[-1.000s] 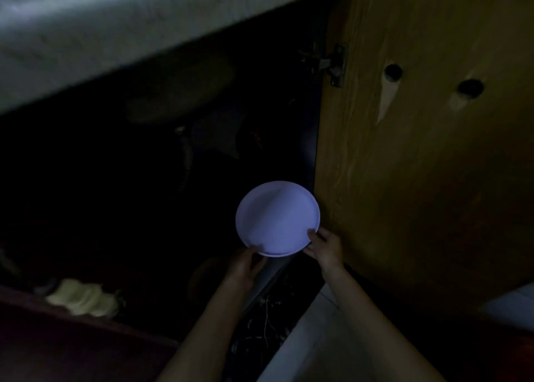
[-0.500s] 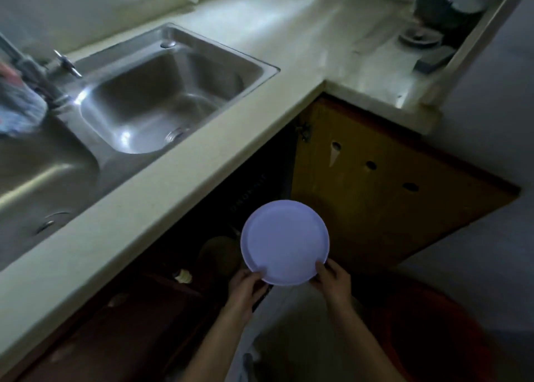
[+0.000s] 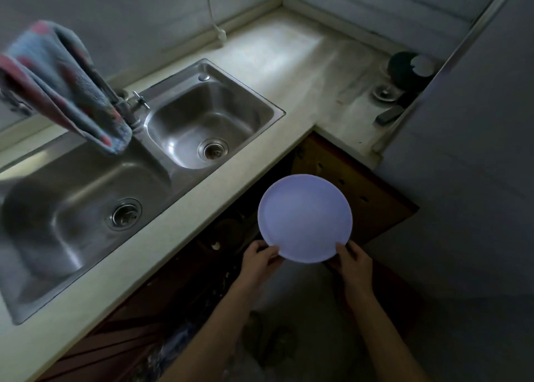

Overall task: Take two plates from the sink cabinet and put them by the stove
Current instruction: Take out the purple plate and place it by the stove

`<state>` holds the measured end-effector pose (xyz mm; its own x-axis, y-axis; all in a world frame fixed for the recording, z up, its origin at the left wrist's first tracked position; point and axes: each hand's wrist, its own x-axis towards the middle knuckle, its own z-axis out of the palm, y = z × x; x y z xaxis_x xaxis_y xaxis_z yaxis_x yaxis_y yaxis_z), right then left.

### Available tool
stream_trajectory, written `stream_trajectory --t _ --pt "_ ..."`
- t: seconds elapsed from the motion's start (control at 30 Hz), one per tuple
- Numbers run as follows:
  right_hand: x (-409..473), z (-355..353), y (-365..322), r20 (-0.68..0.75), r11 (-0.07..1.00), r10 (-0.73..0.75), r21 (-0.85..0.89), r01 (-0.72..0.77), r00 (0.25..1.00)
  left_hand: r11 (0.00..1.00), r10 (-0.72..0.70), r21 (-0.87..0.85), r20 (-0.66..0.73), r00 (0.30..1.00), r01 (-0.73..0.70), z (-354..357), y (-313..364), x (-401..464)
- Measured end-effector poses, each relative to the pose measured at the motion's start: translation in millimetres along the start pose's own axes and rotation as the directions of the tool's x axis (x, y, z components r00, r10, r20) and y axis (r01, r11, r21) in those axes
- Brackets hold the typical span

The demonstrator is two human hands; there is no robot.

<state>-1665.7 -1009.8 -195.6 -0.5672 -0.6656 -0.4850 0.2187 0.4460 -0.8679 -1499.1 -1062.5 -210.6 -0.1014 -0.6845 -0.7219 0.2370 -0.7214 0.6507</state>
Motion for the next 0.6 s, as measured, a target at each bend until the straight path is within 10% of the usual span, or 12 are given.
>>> stream_trajectory --t 0.6 --pt "-75 69 -78 0.339 0.948 -0.306 0.026 0.316 0.890 0.945 0.275 -0.150 -0.122 0.954 -0.292 -74 77 -103"
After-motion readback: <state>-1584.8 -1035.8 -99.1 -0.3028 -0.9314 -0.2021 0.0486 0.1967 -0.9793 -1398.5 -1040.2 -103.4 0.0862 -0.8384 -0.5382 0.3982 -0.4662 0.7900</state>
